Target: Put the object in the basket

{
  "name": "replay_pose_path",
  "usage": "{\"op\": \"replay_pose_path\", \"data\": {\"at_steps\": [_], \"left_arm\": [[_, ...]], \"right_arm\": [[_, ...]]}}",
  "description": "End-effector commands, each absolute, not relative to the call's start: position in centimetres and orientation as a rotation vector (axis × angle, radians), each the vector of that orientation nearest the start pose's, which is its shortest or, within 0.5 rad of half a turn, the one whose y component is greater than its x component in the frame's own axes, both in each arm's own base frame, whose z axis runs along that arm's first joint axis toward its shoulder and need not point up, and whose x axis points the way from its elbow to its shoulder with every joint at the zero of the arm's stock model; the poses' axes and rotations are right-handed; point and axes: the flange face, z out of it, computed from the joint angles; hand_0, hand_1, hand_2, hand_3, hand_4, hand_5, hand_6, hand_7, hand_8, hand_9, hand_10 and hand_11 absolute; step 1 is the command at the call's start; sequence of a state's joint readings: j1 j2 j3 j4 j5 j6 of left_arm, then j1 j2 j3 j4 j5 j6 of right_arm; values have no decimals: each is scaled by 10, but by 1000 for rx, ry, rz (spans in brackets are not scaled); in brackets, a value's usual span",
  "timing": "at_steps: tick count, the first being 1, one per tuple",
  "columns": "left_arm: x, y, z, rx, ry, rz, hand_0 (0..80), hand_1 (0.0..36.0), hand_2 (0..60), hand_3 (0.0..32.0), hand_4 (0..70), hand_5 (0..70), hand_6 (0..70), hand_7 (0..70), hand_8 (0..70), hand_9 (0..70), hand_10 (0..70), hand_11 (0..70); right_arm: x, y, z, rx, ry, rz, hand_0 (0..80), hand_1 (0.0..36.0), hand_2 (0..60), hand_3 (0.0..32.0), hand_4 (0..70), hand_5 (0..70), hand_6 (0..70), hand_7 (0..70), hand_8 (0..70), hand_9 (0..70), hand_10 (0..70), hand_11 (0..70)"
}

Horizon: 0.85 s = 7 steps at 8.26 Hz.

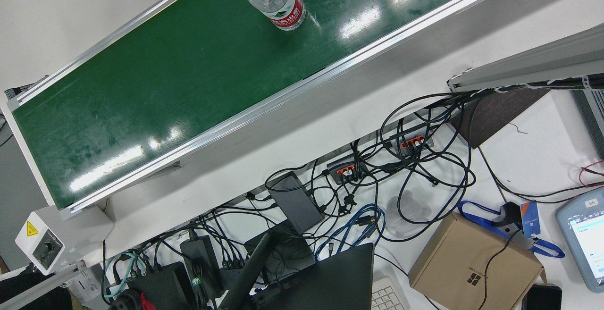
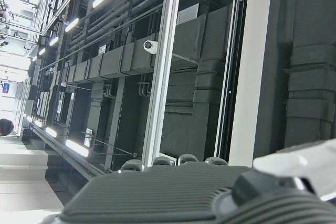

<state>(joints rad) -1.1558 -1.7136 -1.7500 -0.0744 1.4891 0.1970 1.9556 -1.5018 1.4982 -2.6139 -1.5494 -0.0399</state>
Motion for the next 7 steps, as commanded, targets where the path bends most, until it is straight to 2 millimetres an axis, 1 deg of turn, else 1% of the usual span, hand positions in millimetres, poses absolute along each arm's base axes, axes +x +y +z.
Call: {"op": "replay_pose_path", "data": {"at_steps": [1, 7], "left_arm": [[98, -572, 511, -208, 2413, -1556, 603, 120, 0, 0, 1, 76, 11, 0, 0, 5, 29, 66], [101, -572, 512, -214, 2414, -1551, 598, 120, 0, 0, 0, 78, 11, 0, 0, 8, 28, 63]], "right_arm": [[335, -466, 624, -557, 2507, -1454, 0, 0, 0, 0, 0, 0, 0, 0, 0, 0, 0, 0], [335, -466, 624, -556, 2508, -1455, 0, 0, 0, 0, 0, 0, 0, 0, 0, 0, 0, 0]]}}
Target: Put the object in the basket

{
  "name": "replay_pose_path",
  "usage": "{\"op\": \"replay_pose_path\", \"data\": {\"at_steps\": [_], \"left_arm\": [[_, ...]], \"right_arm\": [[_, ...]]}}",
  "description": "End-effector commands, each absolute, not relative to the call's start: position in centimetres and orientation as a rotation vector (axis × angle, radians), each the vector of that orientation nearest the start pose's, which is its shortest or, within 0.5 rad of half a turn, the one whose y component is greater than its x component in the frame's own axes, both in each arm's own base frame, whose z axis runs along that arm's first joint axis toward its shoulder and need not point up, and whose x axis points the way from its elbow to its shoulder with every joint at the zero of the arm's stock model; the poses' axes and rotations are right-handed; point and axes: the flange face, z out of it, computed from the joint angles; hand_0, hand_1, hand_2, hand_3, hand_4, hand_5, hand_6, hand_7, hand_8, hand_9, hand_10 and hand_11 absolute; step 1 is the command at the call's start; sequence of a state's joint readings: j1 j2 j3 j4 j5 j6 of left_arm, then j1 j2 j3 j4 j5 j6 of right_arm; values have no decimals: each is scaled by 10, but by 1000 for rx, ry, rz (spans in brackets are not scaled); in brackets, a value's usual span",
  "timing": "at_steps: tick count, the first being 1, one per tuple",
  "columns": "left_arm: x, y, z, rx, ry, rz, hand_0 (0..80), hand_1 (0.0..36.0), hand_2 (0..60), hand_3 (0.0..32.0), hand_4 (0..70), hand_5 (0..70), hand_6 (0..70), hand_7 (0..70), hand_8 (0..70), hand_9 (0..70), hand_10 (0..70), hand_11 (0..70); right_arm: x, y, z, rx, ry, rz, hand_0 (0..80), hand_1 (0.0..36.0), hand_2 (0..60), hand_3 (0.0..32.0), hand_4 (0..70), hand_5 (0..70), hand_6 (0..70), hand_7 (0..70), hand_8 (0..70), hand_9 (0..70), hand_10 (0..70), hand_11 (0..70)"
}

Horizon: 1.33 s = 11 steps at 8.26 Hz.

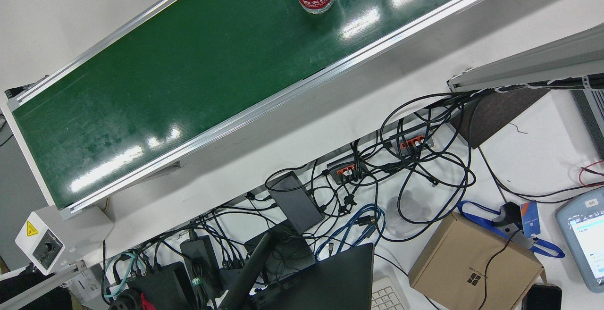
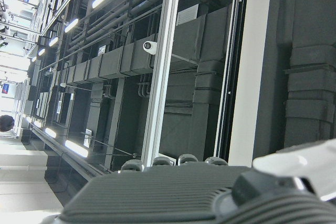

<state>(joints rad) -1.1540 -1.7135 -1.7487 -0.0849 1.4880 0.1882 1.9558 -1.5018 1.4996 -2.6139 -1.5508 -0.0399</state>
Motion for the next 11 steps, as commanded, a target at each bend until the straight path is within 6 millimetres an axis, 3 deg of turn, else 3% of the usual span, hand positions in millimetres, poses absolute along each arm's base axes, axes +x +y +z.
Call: {"op": "replay_pose_path", "data": {"at_steps": [1, 11], "left_arm": [[101, -572, 512, -214, 2414, -1551, 595, 117, 0, 0, 0, 76, 8, 0, 0, 5, 23, 58], [104, -572, 514, -211, 2403, -1552, 591, 110, 0, 0, 0, 80, 3, 0, 0, 0, 16, 46]], "right_arm": [[335, -466, 624, -556, 2508, -1455, 0, 0, 0, 0, 0, 0, 0, 0, 0, 0, 0, 0], [335, -466, 624, -557, 2507, -1454, 0, 0, 0, 0, 0, 0, 0, 0, 0, 0, 0, 0]]}}
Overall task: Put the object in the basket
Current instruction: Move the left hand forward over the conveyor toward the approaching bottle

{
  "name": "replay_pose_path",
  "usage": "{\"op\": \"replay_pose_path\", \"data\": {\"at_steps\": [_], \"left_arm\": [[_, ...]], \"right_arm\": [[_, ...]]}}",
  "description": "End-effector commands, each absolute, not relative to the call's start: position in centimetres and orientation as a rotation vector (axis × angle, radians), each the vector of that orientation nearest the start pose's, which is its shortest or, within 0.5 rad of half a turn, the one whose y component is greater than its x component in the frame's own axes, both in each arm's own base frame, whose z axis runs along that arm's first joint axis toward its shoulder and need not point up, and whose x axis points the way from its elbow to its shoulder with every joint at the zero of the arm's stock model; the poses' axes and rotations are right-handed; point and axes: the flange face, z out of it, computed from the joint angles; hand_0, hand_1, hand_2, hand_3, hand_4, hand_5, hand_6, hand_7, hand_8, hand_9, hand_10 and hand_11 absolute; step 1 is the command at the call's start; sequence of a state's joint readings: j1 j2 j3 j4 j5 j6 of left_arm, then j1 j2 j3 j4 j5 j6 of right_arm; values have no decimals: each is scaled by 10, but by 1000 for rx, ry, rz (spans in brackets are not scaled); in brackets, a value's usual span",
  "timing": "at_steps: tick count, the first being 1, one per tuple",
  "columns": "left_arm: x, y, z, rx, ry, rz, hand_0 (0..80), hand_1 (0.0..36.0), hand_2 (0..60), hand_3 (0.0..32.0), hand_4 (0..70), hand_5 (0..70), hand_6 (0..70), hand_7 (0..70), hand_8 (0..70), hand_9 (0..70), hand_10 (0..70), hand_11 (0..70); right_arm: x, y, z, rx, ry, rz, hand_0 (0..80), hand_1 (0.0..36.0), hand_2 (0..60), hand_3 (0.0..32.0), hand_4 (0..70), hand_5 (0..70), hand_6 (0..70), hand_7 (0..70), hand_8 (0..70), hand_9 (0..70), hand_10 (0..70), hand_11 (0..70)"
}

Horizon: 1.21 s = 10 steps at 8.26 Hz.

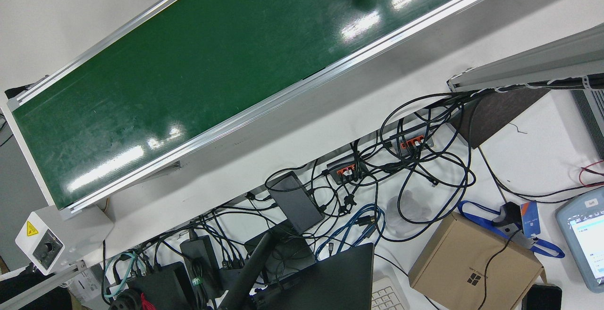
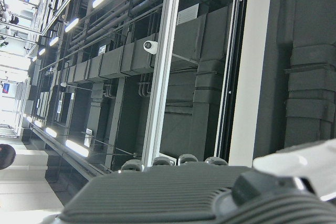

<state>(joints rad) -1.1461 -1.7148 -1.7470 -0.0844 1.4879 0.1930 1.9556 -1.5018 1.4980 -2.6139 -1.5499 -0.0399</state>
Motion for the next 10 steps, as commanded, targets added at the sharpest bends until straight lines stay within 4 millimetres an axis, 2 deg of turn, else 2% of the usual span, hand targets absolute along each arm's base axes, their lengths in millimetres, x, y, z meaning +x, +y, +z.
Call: {"op": "replay_pose_path", "data": {"at_steps": [1, 4, 6, 7, 8, 10], "left_arm": [[110, -571, 513, -224, 2401, -1547, 591, 113, 0, 0, 8, 84, 12, 0, 0, 7, 24, 57], [111, -572, 509, -223, 2402, -1545, 594, 115, 0, 0, 6, 81, 10, 0, 0, 3, 27, 63], [114, -570, 509, -190, 2372, -1549, 609, 129, 0, 0, 7, 77, 10, 0, 0, 0, 34, 73], [143, -566, 508, -225, 2338, -1540, 614, 132, 0, 0, 2, 77, 4, 0, 0, 0, 38, 80], [158, -575, 487, -240, 2329, -1531, 610, 130, 0, 0, 0, 76, 3, 0, 0, 0, 37, 78], [168, -585, 463, -238, 2322, -1529, 612, 124, 0, 0, 0, 59, 0, 0, 0, 0, 25, 62]], "right_arm": [[335, -466, 624, -556, 2508, -1455, 0, 0, 0, 0, 0, 0, 0, 0, 0, 0, 0, 0], [335, -466, 623, -557, 2508, -1452, 0, 0, 0, 0, 0, 0, 0, 0, 0, 0, 0, 0], [336, -466, 622, -558, 2510, -1451, 0, 0, 0, 0, 0, 0, 0, 0, 0, 0, 0, 0], [336, -465, 622, -561, 2508, -1450, 0, 0, 0, 0, 0, 0, 0, 0, 0, 0, 0, 0], [336, -465, 622, -561, 2510, -1449, 0, 0, 0, 0, 0, 0, 0, 0, 0, 0, 0, 0], [336, -465, 622, -561, 2509, -1448, 0, 0, 0, 0, 0, 0, 0, 0, 0, 0, 0, 0]]}}
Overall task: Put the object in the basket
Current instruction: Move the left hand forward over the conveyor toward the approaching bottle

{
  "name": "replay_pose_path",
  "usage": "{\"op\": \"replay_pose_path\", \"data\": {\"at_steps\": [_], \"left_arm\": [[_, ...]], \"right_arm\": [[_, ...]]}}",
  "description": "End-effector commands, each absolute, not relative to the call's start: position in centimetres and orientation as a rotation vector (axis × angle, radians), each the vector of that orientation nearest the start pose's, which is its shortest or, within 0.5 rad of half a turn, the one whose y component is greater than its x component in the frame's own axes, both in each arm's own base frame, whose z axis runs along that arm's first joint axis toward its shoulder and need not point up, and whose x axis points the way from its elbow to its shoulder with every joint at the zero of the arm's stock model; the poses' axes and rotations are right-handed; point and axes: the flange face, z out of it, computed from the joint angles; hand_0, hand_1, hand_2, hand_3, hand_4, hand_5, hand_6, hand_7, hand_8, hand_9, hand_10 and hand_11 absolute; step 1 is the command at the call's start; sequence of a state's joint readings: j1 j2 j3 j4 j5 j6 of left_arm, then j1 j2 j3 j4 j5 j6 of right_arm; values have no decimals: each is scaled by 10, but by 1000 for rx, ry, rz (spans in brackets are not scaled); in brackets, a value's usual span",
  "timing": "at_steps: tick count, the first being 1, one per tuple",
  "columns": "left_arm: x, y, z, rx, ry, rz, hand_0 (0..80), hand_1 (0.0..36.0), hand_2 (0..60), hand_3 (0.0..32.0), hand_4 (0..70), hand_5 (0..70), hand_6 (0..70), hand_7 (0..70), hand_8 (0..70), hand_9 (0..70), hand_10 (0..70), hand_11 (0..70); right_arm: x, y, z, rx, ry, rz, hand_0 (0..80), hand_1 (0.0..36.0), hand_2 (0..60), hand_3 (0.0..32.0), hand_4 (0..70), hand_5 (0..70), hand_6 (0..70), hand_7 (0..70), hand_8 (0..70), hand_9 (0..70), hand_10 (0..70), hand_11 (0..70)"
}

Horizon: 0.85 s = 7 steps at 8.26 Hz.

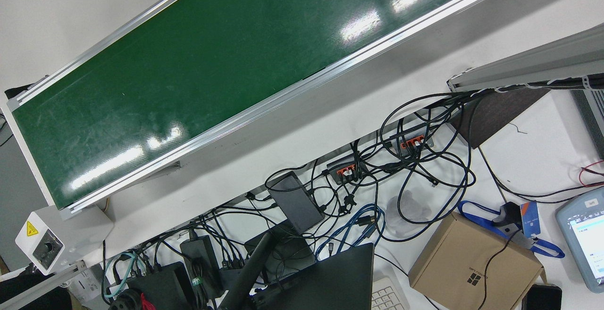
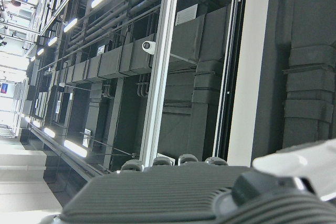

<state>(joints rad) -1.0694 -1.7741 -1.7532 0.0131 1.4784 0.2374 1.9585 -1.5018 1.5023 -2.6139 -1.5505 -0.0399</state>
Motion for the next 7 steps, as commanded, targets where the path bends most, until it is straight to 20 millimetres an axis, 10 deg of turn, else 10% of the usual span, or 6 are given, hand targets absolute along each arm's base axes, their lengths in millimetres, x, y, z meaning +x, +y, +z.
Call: {"op": "replay_pose_path", "data": {"at_steps": [1, 7], "left_arm": [[168, -586, 458, -234, 2327, -1524, 619, 132, 0, 2, 0, 61, 0, 0, 0, 0, 31, 71], [194, -591, 436, -140, 2373, -1505, 603, 134, 0, 12, 0, 59, 0, 0, 0, 0, 34, 77]], "right_arm": [[336, -465, 622, -560, 2509, -1450, 0, 0, 0, 0, 0, 0, 0, 0, 0, 0, 0, 0], [337, -464, 622, -563, 2507, -1449, 0, 0, 0, 0, 0, 0, 0, 0, 0, 0, 0, 0]]}}
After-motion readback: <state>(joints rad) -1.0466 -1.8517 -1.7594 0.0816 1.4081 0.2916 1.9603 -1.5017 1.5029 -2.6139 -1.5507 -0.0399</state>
